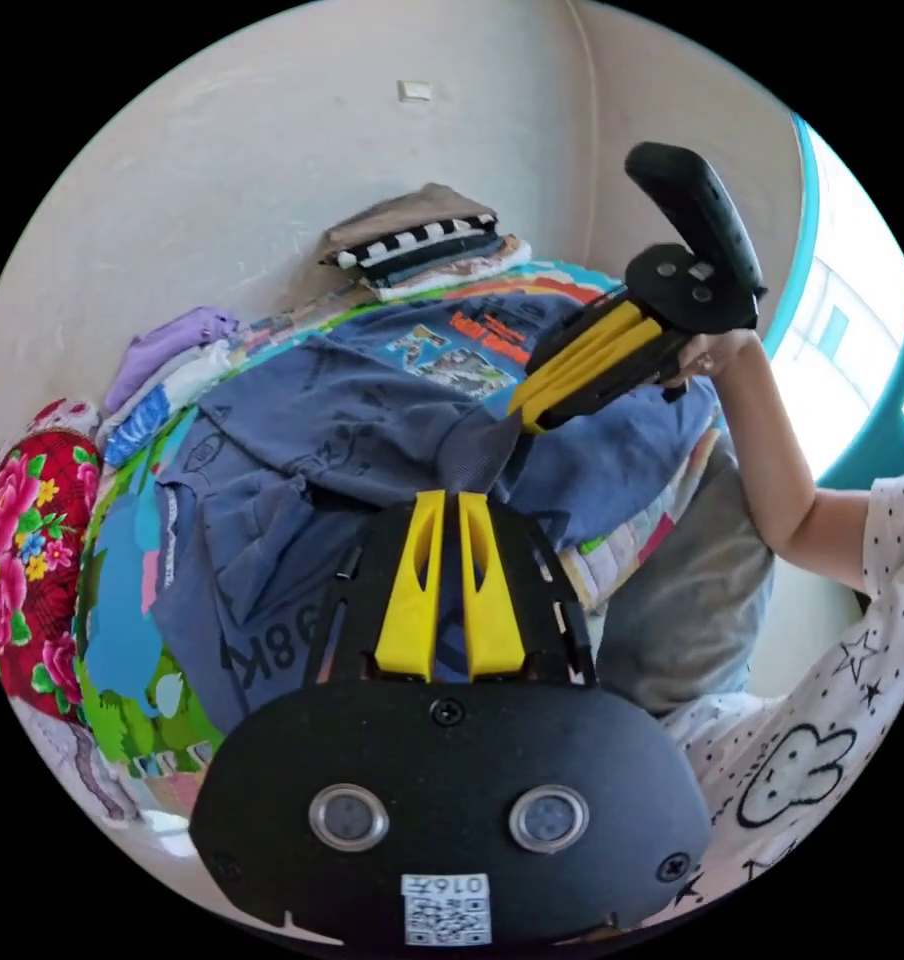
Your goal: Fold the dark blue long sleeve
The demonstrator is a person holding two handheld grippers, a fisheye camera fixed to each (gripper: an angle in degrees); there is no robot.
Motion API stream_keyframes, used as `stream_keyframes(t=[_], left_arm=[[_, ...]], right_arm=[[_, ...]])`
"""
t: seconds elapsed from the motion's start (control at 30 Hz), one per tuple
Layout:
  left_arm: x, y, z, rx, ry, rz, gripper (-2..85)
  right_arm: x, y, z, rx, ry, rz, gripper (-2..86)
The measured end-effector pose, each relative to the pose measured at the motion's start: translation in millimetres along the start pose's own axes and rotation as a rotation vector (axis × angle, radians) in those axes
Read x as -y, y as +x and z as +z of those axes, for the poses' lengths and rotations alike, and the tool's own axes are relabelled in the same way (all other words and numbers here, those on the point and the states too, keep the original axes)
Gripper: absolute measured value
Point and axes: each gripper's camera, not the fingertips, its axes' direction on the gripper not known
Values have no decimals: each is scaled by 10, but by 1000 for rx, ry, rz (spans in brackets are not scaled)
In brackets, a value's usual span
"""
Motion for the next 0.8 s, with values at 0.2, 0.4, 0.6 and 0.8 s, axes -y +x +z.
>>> stream_keyframes(t=[0.2, 0.4, 0.6, 0.8], left_arm=[[-510, -1008, -794, -16, 369, -369, 36], [-387, -1507, -566, 93, 103, -384, 115], [-277, -1541, -432, 47, 27, -385, 34], [-593, -1405, -1640, 37, 385, -441, -8]], right_arm=[[-168, 97, 167, -30, -71, -33, 50], [-471, 391, -28, 116, 134, 1, 67], [-777, 609, -165, 308, 364, -30, 45], [-930, 795, -21, 251, 317, 66, 18]])
